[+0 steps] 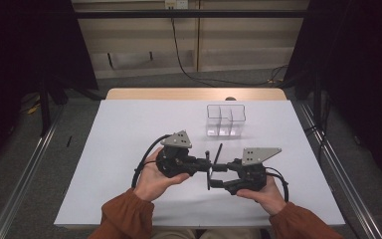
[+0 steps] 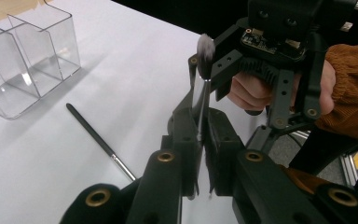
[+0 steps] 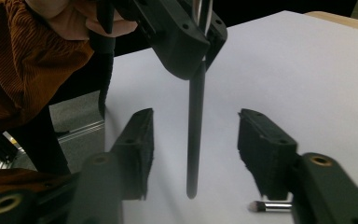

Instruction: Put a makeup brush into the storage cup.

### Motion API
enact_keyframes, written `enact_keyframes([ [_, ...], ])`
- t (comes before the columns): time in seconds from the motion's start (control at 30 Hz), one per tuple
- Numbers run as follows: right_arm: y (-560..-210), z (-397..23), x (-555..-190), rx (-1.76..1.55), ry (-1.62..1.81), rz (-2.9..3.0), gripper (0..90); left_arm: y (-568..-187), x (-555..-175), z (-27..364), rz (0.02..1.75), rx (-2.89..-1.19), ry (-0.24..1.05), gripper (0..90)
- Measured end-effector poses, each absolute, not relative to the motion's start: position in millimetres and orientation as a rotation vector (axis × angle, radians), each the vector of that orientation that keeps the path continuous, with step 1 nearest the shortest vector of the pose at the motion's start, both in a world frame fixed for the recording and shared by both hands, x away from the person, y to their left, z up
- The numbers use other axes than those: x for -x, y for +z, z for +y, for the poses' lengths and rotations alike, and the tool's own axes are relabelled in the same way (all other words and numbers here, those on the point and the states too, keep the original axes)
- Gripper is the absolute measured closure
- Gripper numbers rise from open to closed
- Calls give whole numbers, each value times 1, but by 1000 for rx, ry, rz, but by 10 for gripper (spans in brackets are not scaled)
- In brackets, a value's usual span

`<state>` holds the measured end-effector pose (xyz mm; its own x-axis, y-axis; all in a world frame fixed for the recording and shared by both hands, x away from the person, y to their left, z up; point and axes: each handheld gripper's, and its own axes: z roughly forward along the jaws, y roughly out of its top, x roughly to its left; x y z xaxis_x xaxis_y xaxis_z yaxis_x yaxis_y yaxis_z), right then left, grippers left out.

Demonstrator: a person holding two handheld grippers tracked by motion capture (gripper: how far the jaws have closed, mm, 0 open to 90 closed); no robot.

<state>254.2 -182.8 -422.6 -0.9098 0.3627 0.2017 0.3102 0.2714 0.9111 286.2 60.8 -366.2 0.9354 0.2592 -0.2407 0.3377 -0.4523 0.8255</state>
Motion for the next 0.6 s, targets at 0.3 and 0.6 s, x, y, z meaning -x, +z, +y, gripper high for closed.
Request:
enact_keyframes([
  [0.3, -425, -181, -255, -652, 1766, 2463, 728, -370, -285, 55, 422, -2056, -113, 839],
  [0.6, -426, -183, -256, -664, 1780, 2449, 828, -373, -285, 54, 424, -2056, -115, 839],
])
